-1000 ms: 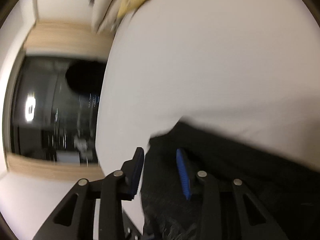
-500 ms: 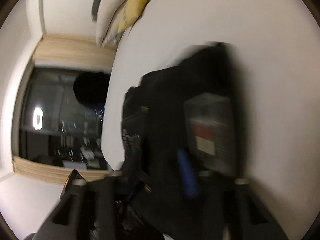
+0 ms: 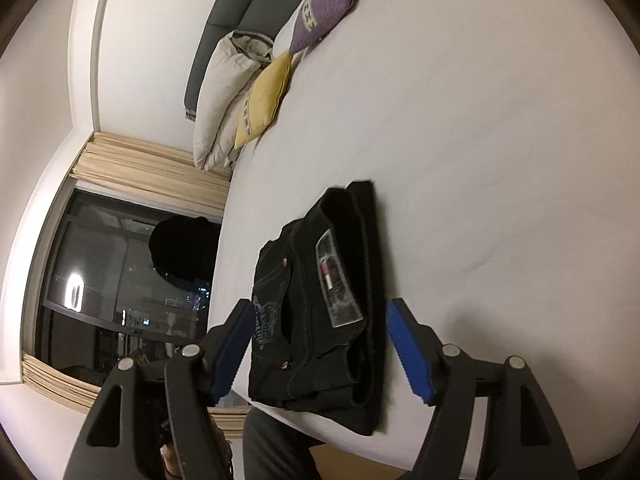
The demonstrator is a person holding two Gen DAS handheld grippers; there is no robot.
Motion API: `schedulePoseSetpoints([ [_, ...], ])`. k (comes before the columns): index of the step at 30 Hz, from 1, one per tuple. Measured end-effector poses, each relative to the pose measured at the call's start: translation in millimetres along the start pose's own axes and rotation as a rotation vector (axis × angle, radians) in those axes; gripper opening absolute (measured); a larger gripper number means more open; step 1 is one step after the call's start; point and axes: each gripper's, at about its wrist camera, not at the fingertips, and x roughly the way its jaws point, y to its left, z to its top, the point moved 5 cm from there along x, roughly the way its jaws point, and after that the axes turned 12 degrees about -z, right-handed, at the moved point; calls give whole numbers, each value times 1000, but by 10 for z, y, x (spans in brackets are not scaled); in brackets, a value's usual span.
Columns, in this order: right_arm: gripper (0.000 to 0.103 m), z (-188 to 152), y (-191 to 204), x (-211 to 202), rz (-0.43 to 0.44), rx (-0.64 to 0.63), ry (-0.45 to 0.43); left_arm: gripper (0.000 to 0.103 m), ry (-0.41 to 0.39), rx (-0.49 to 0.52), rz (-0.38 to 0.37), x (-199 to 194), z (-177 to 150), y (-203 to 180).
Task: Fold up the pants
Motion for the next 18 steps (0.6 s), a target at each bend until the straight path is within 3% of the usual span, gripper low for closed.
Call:
schedulePoseSetpoints([
  [6, 73, -139, 13, 42, -35, -27, 34, 64, 23, -23, 49, -110, 9, 170],
  [18, 73, -157, 129, -166, -91, -90, -24, 64, 25, -46, 64, -148, -32, 266],
])
